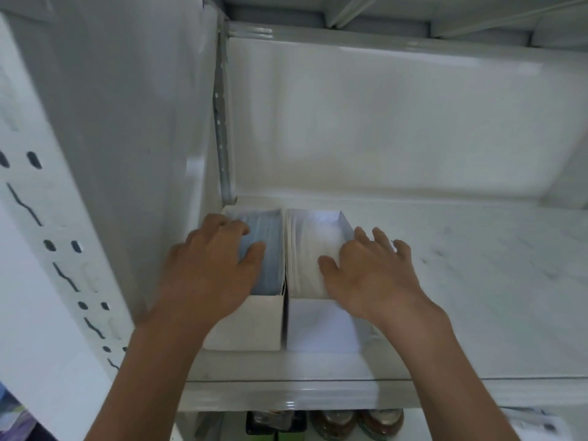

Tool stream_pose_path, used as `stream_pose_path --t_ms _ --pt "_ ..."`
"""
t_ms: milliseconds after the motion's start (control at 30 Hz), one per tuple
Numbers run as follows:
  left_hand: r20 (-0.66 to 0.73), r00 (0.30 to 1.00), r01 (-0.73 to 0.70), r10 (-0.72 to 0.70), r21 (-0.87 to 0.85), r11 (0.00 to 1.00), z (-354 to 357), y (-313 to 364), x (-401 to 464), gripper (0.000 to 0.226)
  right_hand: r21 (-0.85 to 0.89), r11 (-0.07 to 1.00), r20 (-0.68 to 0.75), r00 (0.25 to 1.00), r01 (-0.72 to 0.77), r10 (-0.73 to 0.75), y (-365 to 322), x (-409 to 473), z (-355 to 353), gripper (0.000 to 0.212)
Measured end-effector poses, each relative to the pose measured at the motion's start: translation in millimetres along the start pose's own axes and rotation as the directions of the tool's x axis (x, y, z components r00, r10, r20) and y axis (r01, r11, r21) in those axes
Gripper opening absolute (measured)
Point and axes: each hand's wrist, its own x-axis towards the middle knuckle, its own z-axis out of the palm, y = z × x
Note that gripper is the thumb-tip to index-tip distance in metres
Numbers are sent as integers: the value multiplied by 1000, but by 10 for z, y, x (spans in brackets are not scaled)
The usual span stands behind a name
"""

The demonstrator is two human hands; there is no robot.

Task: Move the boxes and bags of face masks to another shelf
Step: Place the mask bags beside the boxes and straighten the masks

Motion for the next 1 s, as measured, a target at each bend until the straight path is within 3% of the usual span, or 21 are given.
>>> stream_pose_path --t_ms 100,300,500,600,733,900,1000 --pt "69 998 21 -13 -118 993 97 -44 -13 41 -7 1000 -4 1000 -6 6 -16 55 52 40" --pt "58 998 -27 34 -125 992 140 -66 18 38 -79 987 -55 988 142 -146 -99 111 120 44" --pt "24 999 -35 39 -131 991 137 -68 13 32 238 951 -73 980 200 -188 -139 75 118 42" --pt "24 999 -32 35 -138 990 127 -62 -1 32 274 939 -45 978 210 -206 -108 126 106 40" --pt "34 999 -34 39 -138 990 103 -61 -5 33 333 927 -59 985 170 -160 -86 199 10 31" --pt "50 998 -29 36 -137 990 91 -71 -15 31 378 919 -205 978 110 -33 -56 216 -122 45" --pt "49 998 -35 43 -153 988 84 -68 -24 35 330 942 -314 949 68 42 -27 239 -159 41"
